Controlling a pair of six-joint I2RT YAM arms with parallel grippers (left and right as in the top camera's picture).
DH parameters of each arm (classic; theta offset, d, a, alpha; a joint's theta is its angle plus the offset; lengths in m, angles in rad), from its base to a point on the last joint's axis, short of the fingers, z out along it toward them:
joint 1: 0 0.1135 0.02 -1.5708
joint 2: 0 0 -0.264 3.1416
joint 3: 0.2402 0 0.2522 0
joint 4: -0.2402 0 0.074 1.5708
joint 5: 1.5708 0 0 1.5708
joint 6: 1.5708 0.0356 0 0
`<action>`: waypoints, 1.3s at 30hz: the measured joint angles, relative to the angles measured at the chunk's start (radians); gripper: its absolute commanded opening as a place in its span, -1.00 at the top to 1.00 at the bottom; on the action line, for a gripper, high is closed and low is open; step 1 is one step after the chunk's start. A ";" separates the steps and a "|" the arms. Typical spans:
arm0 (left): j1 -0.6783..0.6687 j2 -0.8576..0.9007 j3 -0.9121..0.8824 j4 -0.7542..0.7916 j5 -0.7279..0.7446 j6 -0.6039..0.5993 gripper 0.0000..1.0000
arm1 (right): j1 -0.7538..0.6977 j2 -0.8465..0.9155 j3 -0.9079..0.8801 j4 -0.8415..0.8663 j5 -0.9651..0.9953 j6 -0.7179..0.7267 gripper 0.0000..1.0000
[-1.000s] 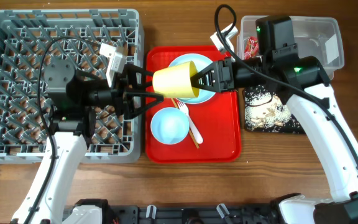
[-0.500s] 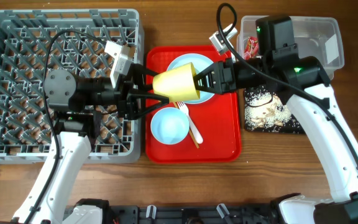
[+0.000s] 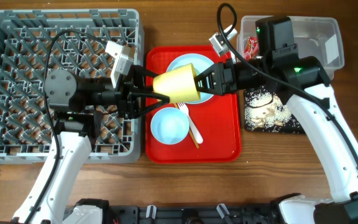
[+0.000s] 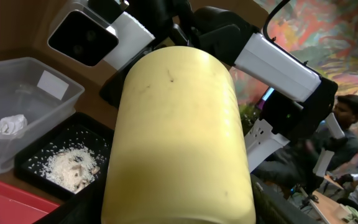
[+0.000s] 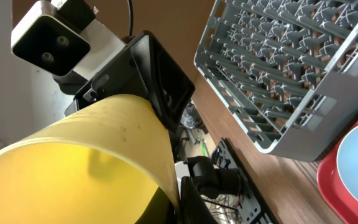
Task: Sort waste into correct bins and load items into the dishwasher rack
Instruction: 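Hand the yellow cup from right gripper to left gripper, then lower the yellow cup into the dish rack with left gripper and release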
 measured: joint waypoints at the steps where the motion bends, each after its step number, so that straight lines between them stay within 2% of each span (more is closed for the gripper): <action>1: 0.000 0.000 0.000 0.000 0.000 -0.002 -0.13 | 0.000 0.000 0.000 0.000 0.000 0.000 0.91; 5: 0.000 0.001 0.000 -0.001 -0.007 -0.007 0.09 | -0.001 0.000 0.000 0.000 0.000 0.000 0.89; 9: 0.000 0.001 0.000 0.000 -0.009 -0.010 0.40 | -0.003 0.000 0.000 -0.002 0.002 0.000 0.88; 13: 0.000 0.001 0.000 0.000 -0.011 -0.010 0.51 | -0.003 0.000 0.000 -0.001 0.004 0.000 0.85; 20: -0.001 0.001 0.000 0.000 -0.011 -0.010 0.55 | -0.003 0.000 0.000 -0.002 0.016 0.000 0.67; 22: -0.001 0.001 0.000 -0.005 -0.011 -0.010 0.64 | -0.003 0.000 0.000 -0.002 0.028 0.007 0.57; 24: 0.006 0.001 0.000 -0.036 -0.010 -0.008 0.72 | -0.003 0.000 0.000 -0.004 0.074 0.024 0.56; 28: 0.076 0.001 0.000 -0.171 0.011 0.035 0.78 | -0.006 0.000 0.000 -0.003 0.188 0.051 0.55; 30: 0.146 0.001 0.003 -0.281 0.020 0.101 0.92 | -0.042 0.000 0.000 0.000 0.245 0.057 0.53; 33: 0.225 0.000 0.006 -0.476 -0.003 0.191 0.92 | -0.097 0.000 0.000 -0.002 0.278 0.058 0.53; 35: 0.291 0.000 0.007 -0.630 -0.081 0.257 0.92 | -0.131 0.000 0.000 -0.018 0.306 0.056 0.53; 39: 0.360 0.000 0.006 -0.843 -0.283 0.310 0.93 | -0.138 0.000 0.000 -0.139 0.447 0.026 0.53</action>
